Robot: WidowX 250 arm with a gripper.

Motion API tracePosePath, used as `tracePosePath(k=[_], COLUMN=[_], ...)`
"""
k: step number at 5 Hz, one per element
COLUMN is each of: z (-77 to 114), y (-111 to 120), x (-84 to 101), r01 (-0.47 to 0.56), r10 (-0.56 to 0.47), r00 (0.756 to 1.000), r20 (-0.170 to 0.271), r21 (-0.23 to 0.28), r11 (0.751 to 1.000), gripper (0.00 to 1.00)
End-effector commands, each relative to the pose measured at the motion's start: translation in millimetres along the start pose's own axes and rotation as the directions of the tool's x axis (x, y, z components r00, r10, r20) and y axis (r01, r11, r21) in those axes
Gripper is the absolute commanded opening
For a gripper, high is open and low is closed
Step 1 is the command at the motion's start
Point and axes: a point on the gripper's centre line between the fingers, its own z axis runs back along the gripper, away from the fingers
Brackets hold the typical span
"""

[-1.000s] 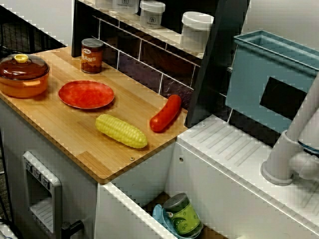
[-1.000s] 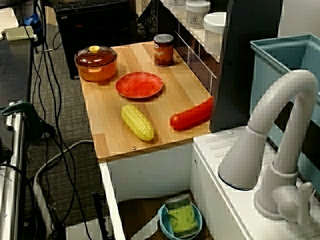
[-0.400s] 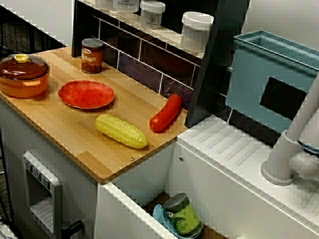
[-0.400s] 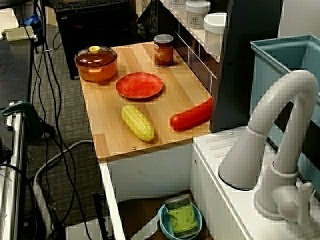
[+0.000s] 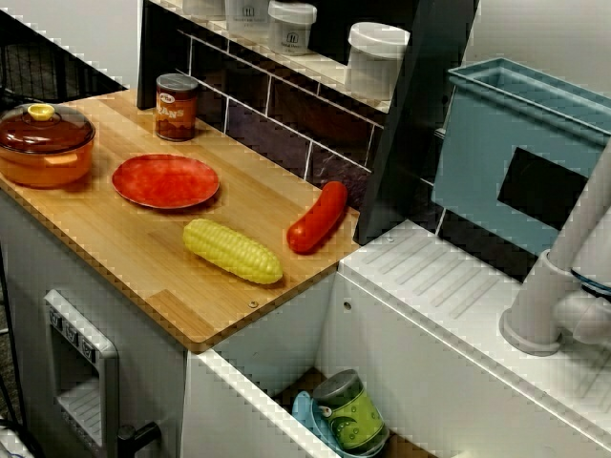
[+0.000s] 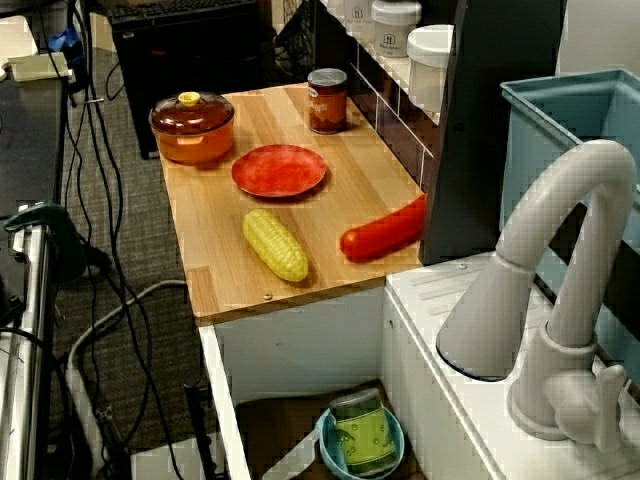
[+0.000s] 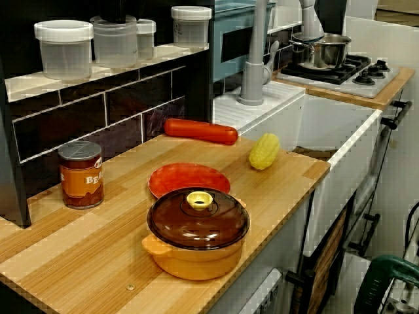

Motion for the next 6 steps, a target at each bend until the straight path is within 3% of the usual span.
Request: tracePosePath(k=[1,3,6], z=[21.0,24.8,56.6], y=[3.8,5.6,8.3], x=[-1.8,-3.1,5.0], r01=[0.012,0.007,0.006], r10=[-0.012,-0.007,-0.002], r00=[0.998,0.999,0.999], r20=[0.061,0.051,0.049], r21=[0.001,-0.008,-0.065], r11=[1.0,1.0,0.998], gripper=[1.0,1.0,1.0])
